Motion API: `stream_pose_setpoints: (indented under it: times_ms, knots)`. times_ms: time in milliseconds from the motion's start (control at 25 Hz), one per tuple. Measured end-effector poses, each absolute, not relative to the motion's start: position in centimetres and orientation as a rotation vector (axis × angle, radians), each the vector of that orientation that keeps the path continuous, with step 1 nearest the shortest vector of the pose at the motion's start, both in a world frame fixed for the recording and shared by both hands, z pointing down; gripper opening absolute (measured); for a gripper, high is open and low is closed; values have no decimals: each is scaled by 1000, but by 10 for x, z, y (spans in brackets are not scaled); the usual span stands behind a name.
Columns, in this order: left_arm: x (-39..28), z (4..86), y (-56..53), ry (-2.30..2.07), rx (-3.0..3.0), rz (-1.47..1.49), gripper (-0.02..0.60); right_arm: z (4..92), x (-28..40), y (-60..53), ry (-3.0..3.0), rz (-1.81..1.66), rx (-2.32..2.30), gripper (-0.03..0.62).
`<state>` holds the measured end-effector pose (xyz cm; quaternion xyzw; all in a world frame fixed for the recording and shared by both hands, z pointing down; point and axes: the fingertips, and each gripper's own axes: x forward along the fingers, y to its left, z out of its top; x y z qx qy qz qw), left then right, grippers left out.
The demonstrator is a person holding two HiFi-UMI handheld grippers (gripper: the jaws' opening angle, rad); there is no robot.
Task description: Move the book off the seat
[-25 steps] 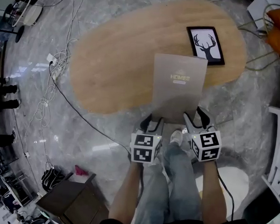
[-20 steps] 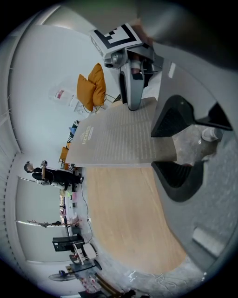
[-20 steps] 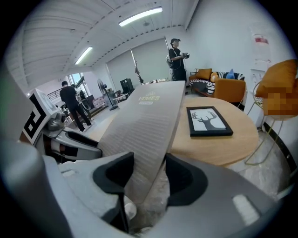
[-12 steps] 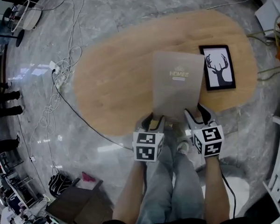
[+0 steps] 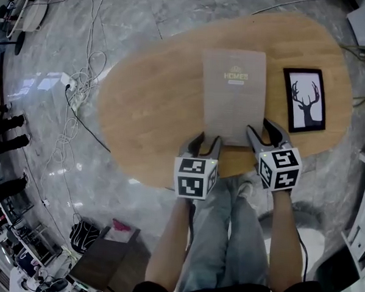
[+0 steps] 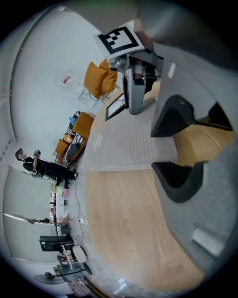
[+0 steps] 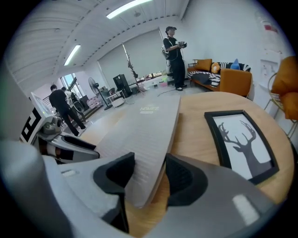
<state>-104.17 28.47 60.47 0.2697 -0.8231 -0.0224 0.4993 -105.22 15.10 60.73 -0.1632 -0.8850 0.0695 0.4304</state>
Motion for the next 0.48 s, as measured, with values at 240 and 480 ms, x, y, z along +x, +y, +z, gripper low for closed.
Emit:
stream_pose_setpoints:
  times_ms: [240, 480]
  knots:
    - [-1057, 610, 281, -1991, 670, 63, 196, 613, -1059, 143, -2127, 126, -344, 209]
    - [-1078, 555, 272, -2137, 570, -5, 175, 558, -1070, 123, -2154, 192, -331, 209]
